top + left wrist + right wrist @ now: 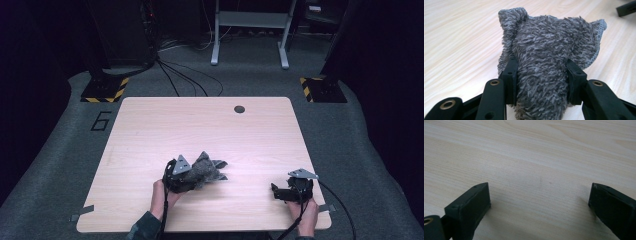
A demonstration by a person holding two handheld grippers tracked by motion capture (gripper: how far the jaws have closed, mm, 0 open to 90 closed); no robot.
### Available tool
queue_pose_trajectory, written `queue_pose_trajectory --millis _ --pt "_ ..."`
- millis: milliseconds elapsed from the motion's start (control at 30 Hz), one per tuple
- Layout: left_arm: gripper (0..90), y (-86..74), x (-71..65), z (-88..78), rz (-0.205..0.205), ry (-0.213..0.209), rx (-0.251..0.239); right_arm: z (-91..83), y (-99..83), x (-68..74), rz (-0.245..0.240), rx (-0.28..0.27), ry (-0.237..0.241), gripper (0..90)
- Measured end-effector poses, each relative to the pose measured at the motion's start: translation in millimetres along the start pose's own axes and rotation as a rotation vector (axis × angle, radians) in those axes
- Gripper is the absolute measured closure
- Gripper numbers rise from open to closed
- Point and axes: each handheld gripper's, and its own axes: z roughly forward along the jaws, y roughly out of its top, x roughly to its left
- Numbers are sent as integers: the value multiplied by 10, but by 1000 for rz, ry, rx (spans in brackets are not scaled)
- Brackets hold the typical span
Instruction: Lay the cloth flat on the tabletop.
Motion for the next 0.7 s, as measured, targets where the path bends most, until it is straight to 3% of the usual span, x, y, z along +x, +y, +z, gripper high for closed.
queue_pose_trajectory --millis 100,133,233,267,500,600,700 --pt "538 19 -54 109 7 -27 17 0 0 0 0 0 0 33" --pt "532 20 -50 150 29 -29 40 0 0 0 0 0 0 33" --pt "462 -23 -45 279 24 -26 92 0 0 0 0 0 0 32" --pt "432 -35 -39 290 14 -31 85 0 0 0 0 0 0 33" --pt "191 -13 -83 81 33 23 70 -2 0 3 1 -2 0 41" --pt "163 -9 -129 -27 35 26 41 0 1 2 -4 -5 2 42" --pt "157 12 -201 -93 30 3 25 0 2 3 -4 -3 2 43"
